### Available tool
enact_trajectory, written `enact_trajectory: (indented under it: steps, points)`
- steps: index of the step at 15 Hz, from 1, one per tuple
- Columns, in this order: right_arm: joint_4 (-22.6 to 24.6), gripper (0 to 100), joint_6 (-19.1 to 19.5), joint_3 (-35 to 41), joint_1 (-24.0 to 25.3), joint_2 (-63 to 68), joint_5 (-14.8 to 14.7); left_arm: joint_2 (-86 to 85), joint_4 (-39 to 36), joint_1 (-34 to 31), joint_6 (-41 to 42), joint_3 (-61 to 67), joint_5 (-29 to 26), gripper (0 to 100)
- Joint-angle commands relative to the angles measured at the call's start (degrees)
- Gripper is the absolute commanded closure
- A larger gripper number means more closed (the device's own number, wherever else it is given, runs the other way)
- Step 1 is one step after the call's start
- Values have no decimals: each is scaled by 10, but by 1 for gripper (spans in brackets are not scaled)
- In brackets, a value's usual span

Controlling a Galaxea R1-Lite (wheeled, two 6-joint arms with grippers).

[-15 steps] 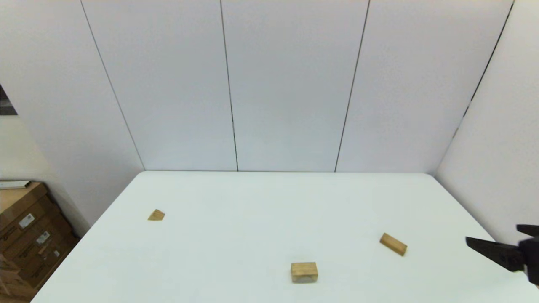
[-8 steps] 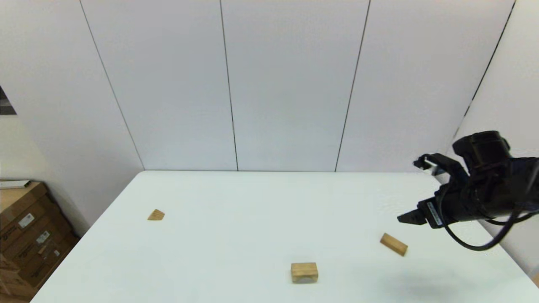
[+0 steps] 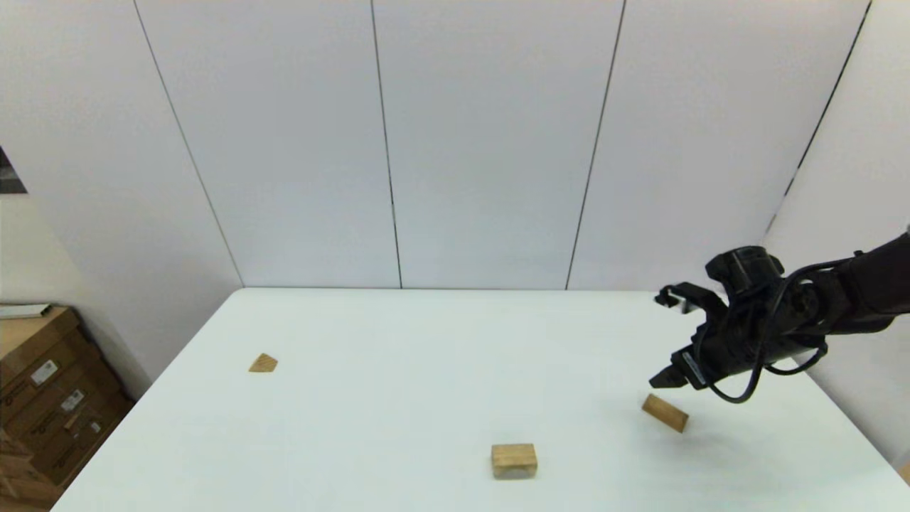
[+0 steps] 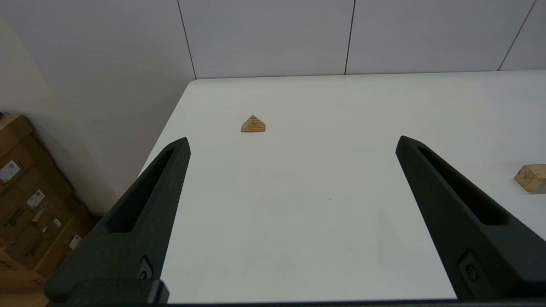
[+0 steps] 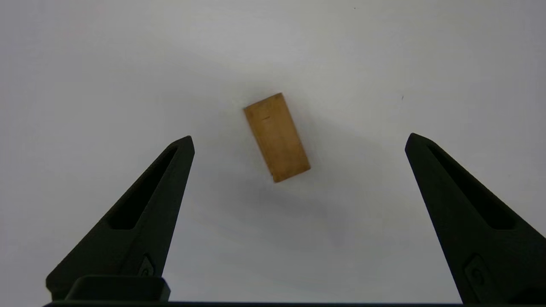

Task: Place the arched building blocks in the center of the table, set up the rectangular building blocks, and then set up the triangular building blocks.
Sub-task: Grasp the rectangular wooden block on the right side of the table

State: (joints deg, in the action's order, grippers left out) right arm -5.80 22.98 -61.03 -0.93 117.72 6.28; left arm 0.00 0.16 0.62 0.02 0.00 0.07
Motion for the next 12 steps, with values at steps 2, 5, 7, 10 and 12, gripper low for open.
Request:
enact_trajectory:
  steps: [2,5,7,10,12]
  points:
    - [-3,0,22,-15,-5,50,0,1,0,0,0,0,0,0]
    - [-4,0,37,-6,-7,58,-2,1,0,0,0,0,0,0]
    - [-5,0,48,8,-7,58,-2,1,0,0,1,0,0,0]
    - [-1,0,77,45,-7,57,-6,1,0,0,0,0,0,0]
    - [2,0,84,54,-6,58,-7,1,0,0,0,0,0,0]
